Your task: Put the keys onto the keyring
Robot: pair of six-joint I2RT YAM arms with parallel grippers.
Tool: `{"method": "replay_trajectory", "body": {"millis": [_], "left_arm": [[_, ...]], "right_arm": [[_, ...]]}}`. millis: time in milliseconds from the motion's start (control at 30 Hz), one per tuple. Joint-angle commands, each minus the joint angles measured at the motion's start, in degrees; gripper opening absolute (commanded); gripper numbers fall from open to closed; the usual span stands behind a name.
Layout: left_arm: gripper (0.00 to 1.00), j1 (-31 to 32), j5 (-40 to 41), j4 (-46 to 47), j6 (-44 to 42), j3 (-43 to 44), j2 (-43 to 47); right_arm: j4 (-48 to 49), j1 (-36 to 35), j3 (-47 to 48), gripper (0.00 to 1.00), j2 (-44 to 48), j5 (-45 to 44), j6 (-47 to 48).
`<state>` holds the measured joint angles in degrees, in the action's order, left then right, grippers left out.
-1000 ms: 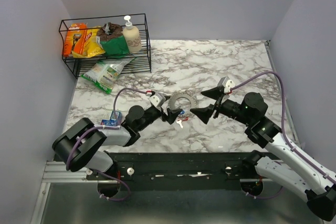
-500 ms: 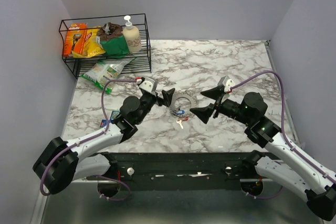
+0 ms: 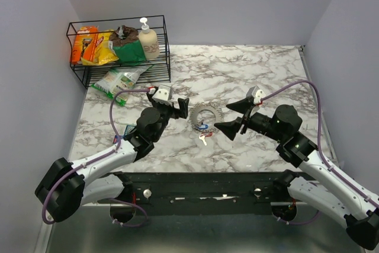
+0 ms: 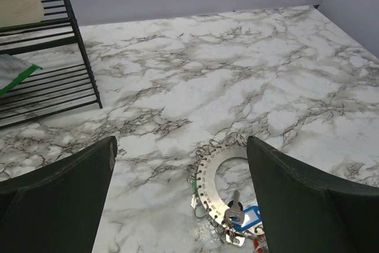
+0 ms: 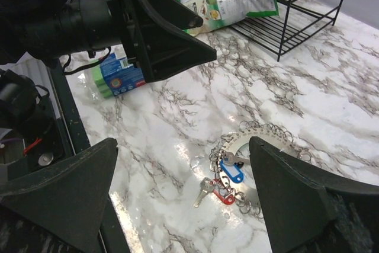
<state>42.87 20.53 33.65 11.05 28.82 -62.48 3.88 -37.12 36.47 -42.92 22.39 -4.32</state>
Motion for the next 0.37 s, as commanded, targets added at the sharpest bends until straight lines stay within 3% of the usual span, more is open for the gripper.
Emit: {"method": "replay_trajectory", "body": {"millis": [0,333], "left_arm": [[0.99,0.3,4.4,-1.5,1.3,0.1,2.2],[0.99,0.3,6.1,-2.0,-1.0,0.9,3.5]], "right_arm": [[1.7,0.2,-0.3,1.0,0.0,1.4,-0.9],[4.7,0.2,-1.6,1.0,-1.5,3.9,-3.9]]}}
